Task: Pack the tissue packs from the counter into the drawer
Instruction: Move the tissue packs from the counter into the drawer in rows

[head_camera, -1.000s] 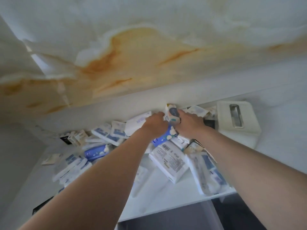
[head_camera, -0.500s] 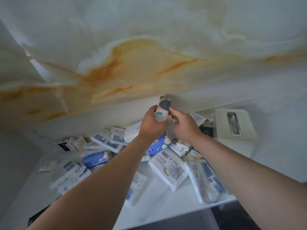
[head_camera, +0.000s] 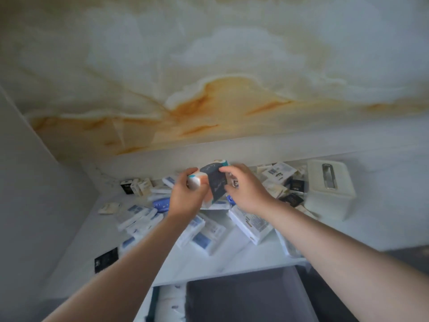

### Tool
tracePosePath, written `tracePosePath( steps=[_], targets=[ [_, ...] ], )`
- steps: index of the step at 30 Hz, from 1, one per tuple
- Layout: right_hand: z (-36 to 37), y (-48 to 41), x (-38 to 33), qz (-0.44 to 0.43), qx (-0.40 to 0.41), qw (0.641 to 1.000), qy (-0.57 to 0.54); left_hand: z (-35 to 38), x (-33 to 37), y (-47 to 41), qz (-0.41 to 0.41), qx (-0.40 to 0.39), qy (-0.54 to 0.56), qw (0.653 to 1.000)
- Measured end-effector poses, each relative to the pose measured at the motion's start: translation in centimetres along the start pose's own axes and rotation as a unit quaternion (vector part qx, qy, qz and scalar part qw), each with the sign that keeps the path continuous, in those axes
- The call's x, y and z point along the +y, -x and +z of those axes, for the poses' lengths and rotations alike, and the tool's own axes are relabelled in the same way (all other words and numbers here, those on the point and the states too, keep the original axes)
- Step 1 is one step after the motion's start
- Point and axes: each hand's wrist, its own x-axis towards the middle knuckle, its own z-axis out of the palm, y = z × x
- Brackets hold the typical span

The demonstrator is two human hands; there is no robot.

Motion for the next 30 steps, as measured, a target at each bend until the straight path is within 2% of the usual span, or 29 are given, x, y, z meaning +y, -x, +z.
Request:
tracePosePath(
  steps=[4, 7, 11, 14, 16, 19, 23, 25, 27, 29, 30],
  targets=[
    [1.6, 2.6, -2.2, 0.033, -0.023, 0.999, 0.003, -4.8, -1.4, 4.5, -0.025, -0.023, 0.038, 0.999],
    [3.2, 4.8, -4.3, 0.085, -0.106, 0.99, -0.037, -7.9, -2.8, 7.4, -0.055, -0.045, 0.067, 0.995],
    [5.9, 7.5, -6.3, 0.138, -0.225, 0.961, -0.083, -11.9, -5.3, 11.0, -0.124, -0.079, 0.094, 0.985],
    [8.2, 9.3, -7.0, 0.192, -0.285, 0.933, -0.108, -14.0, -7.4, 13.6, -0.182, -0.104, 0.132, 0.969],
    [9.6, 10.8, -7.8, 0.217, -0.318, 0.911, -0.148, -14.8, -9.0, 14.9, -0.207, -0.11, 0.118, 0.965],
    [11.2, 12.7, -8.3, 0.241, -0.348, 0.895, -0.138, -15.5, -10.9, 16.4, -0.208, -0.141, 0.041, 0.967],
    [11.9, 14.9, -9.3, 0.269, -0.402, 0.873, -0.072, -15.5, -12.4, 18.0, -0.153, -0.219, -0.116, 0.957],
    [11.9, 15.9, -9.8, 0.255, -0.426, 0.868, 0.008, -15.3, -13.1, 18.7, -0.117, -0.291, -0.214, 0.925],
    [12.2, 16.9, -10.0, 0.23, -0.462, 0.852, 0.084, -14.9, -13.7, 19.5, -0.061, -0.36, -0.339, 0.867],
    [12.6, 17.7, -9.9, 0.226, -0.496, 0.829, 0.126, -14.8, -14.5, 20.2, -0.025, -0.392, -0.419, 0.819],
    [13.0, 18.1, -9.8, 0.22, -0.507, 0.82, 0.145, -14.7, -15.1, 20.5, -0.011, -0.4, -0.438, 0.805]
  ],
)
